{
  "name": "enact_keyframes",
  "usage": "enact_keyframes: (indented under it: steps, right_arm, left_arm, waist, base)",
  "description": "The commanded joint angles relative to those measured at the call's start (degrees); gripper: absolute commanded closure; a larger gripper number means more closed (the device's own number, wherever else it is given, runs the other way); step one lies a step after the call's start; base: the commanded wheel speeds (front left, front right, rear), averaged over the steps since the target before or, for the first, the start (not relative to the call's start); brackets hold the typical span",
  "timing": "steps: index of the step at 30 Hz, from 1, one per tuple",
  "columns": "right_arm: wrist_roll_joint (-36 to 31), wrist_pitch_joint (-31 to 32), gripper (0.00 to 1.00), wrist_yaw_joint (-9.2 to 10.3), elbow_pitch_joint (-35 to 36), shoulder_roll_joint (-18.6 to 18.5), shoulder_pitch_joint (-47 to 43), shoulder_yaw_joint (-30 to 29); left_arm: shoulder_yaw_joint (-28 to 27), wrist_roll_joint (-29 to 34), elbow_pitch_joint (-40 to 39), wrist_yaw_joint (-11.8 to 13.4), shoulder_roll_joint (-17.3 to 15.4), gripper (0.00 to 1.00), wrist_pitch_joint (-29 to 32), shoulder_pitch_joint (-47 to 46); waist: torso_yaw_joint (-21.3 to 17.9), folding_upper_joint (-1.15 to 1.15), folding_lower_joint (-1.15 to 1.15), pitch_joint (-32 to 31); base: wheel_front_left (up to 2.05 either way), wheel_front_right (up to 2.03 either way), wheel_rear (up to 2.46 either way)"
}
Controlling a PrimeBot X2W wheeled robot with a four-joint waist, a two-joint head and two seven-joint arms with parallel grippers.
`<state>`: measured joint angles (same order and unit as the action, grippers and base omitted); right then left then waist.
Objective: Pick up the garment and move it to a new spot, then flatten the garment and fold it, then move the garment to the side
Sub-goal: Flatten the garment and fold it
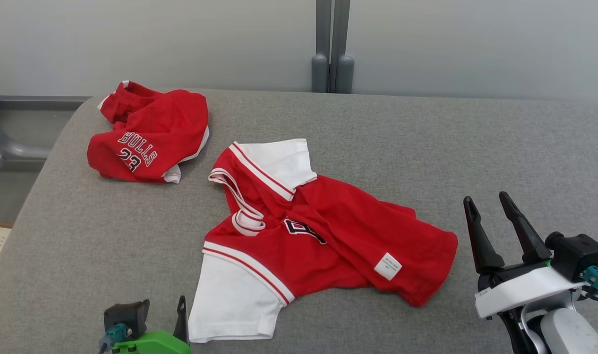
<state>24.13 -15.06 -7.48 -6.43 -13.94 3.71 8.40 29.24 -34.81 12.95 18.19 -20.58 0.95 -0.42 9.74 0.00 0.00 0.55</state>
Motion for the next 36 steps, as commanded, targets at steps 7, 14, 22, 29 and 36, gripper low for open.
enact_keyframes:
  steps: [7,14,22,29,36]
  right_arm:
    - [0.35,-0.15,0.0,-0.02,-0.42,-0.25,-1.31,0.89]
    - [0.5,-0.15,0.0,-0.02,-0.72,-0.72,-2.25,2.55]
    - [3.9,-0.15,0.0,-0.02,-1.31,-2.64,-4.37,6.3]
    - [5.86,0.08,0.0,-0.02,-2.87,-3.96,-3.45,7.64]
    - [16.08,15.07,0.0,-0.02,-6.37,-7.21,-3.01,15.44]
  left_arm:
    - [-1.44,2.41,-4.83,-1.2,-0.07,0.0,-9.46,-2.53]
    - [-3.69,4.67,-6.36,-1.82,1.3,0.0,-15.55,-2.86]
    - [-7.66,7.77,-7.15,-3.49,3.82,0.0,-16.15,-1.06]
    - [-10.62,9.71,-7.86,-5.06,4.89,0.0,-16.16,-0.12]
    - [-12.35,10.59,-7.64,-6.41,6.04,0.0,-16.16,0.1]
  waist:
    - [-1.44,0.0,0.0,-1.19]
    - [-3.53,0.0,0.0,-1.43]
    - [-4.04,0.0,0.0,-1.01]
    - [-3.56,0.0,0.0,-0.53]
    - [-2.29,0.0,0.0,0.07]
  base:
    - [0.0,0.0,0.0]
    - [0.0,0.0,0.0]
    - [0.0,0.0,0.0]
    - [0.0,0.0,0.0]
    - [0.0,0.0,0.0]
